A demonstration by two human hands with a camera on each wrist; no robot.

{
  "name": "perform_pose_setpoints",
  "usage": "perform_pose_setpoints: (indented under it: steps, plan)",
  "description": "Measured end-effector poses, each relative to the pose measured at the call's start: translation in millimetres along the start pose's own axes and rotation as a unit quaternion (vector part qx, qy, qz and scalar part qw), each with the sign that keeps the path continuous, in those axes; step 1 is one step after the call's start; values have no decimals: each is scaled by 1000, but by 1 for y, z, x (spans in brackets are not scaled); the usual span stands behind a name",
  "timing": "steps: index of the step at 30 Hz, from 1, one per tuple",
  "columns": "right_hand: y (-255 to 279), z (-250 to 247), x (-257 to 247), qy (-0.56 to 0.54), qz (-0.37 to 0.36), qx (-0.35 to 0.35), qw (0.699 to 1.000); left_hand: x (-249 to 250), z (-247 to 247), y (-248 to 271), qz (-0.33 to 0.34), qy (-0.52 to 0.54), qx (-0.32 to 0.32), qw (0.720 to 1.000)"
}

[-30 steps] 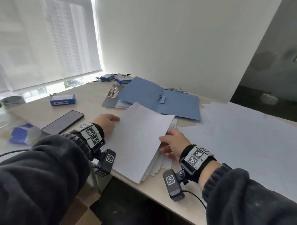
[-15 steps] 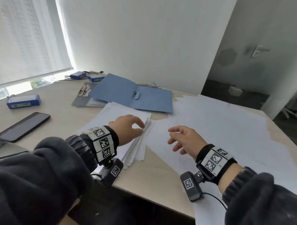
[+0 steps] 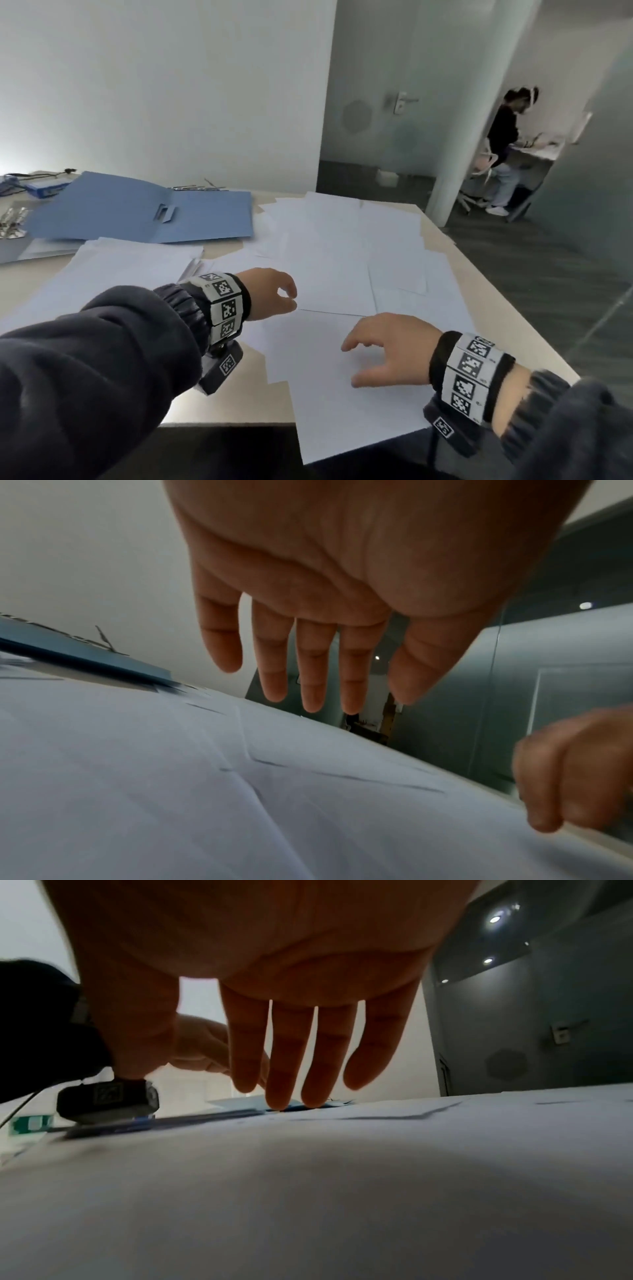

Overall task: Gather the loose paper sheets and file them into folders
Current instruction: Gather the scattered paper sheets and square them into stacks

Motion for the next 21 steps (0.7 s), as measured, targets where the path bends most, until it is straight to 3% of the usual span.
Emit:
perform_pose_setpoints:
  steps: [7, 10, 16, 21]
  plan:
    - [34, 50, 17, 96, -8, -78, 992, 26, 27, -28, -23, -68, -72, 995]
    - [39, 57, 24, 98, 9, -74, 992, 27, 36, -37, -37, -89, -100, 990]
    - [44, 36, 24, 82, 5, 0, 997, 30, 44, -39, -47, -135, -109, 984]
    - [31, 60, 26, 62, 22, -63, 996, 28, 54, -34, -25, -162, -129, 978]
Point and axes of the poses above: each hand's wrist, its own y-axis away from the middle knuckle, its own z-axis out of the palm, x = y × z, the point moved 10 cm from there along -y, towards the middle knuckle, and after that the axes turned 14 degrees about -x, right-handed, at the moved point
